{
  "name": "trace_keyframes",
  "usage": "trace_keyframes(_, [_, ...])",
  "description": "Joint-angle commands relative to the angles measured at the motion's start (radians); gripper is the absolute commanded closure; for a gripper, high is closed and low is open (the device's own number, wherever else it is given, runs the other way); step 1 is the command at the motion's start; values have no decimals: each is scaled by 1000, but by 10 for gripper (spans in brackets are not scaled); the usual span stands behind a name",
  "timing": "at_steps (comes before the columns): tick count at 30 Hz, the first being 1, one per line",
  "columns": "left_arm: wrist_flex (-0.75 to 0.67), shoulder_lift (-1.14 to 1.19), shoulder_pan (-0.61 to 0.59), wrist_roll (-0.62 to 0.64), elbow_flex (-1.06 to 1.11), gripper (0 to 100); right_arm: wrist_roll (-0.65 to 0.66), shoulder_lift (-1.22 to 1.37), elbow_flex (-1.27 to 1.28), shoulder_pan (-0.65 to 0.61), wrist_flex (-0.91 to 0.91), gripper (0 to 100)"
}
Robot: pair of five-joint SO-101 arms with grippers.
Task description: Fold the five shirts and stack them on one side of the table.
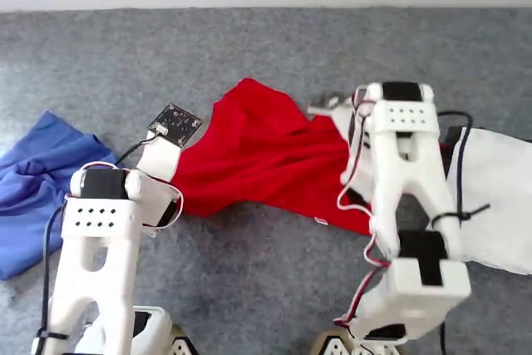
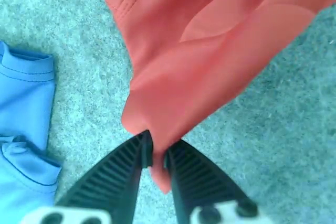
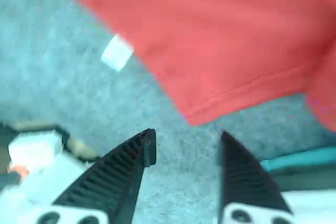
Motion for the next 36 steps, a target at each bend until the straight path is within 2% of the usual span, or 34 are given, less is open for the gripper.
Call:
trace_keyframes(1, [-6,-21,-9,-6,-12,986,98,-108,138,30,-91,768])
trace_keyframes(4, [-2,-21,-9,-8,-10,986,152,-117,236,33,-170,768])
trace_keyframes(11, [-5,-21,-9,-8,-10,986,172,-116,390,51,-358,768])
trace_keyframes(14, [-5,-21,-9,-6,-10,986,233,-116,456,56,-449,768])
trace_keyframes(23, [-2,-21,-9,-3,-8,986,232,-114,577,59,-717,774])
trace_keyframes(25, [0,-21,-9,-3,-8,986,201,-114,588,61,-736,813])
trace_keyframes(29, [-5,-21,-9,-3,-8,986,166,-116,586,56,-745,995])
trace_keyframes(36, [-6,-29,-9,-3,-21,986,114,-168,562,65,-710,990])
